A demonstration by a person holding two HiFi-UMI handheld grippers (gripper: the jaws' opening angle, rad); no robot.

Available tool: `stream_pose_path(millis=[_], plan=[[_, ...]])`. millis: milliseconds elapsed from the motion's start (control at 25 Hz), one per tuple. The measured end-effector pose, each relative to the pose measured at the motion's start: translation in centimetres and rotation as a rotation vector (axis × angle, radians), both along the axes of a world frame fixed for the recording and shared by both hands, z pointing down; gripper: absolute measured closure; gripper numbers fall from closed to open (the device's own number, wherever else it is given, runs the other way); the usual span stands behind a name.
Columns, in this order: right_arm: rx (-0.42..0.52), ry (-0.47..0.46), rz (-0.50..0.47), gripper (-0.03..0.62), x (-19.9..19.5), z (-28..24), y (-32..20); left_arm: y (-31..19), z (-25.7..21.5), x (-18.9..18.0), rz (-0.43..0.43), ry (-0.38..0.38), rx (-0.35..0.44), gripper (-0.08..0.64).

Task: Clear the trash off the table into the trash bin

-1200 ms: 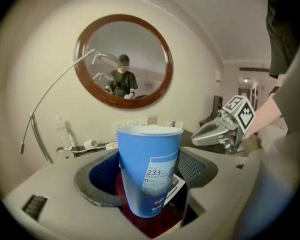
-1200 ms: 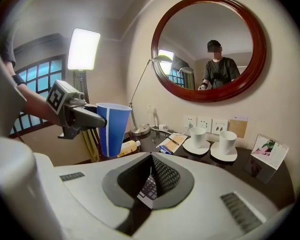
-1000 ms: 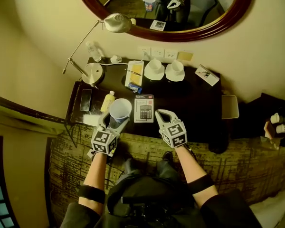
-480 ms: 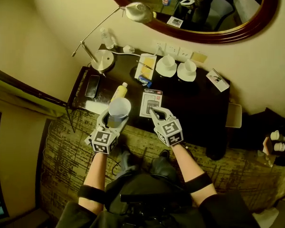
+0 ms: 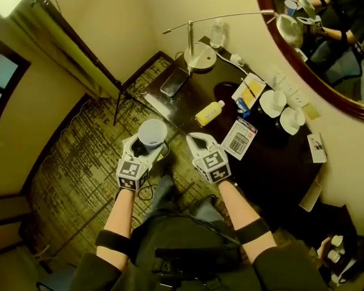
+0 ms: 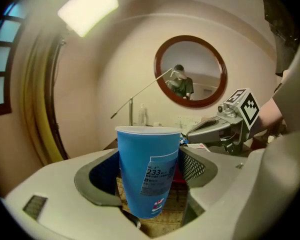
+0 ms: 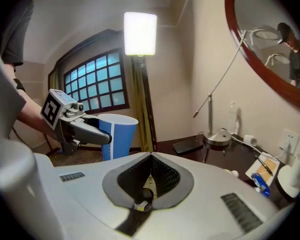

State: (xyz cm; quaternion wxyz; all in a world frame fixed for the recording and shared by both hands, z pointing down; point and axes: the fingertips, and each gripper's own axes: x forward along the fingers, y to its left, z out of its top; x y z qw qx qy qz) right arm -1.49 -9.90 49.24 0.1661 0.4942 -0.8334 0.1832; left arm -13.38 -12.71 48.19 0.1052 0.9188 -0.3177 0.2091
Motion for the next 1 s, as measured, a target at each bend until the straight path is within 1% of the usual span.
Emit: stream_pose_path(millis=[160, 280, 400, 480, 640, 1000], plan=[[-0.017, 0.008, -0.149, 0.591, -6.7, 1.5, -2.1, -0.6, 1.7, -6.3, -0.128, -0.011, -0.038, 0.196], [-0.030, 0.027, -0.225, 0.591, -10.4, 3.2, -3.3, -0.6, 4.1, -9.5, -0.177, -0.027, -0.076, 0.196], [-0.080, 0.040, -0.281, 0.591, -12.7, 6.7, -3.5, -0.6, 7.8, -11.8, -0.222, -0.048, -0.124, 0.196], [-0.114, 0.047, -0.306, 0.591, -13.8, 9.3, -3.6, -0.7, 10.9, -12.9, -0.247, -0.061, -0.158, 0.196], [-0.172, 0.074, -0.336, 0.591, -15.7, 15.1, -4.4, -1.2, 17.4, -13.8, -0.249, -0.090, -0.244, 0.196], [-0.278, 0.098, -0.372, 0.591, -19.4, 30.3, -6.6, -3.4, 33.2, -15.8, -0.299, -0.103, -0.392, 0.196]])
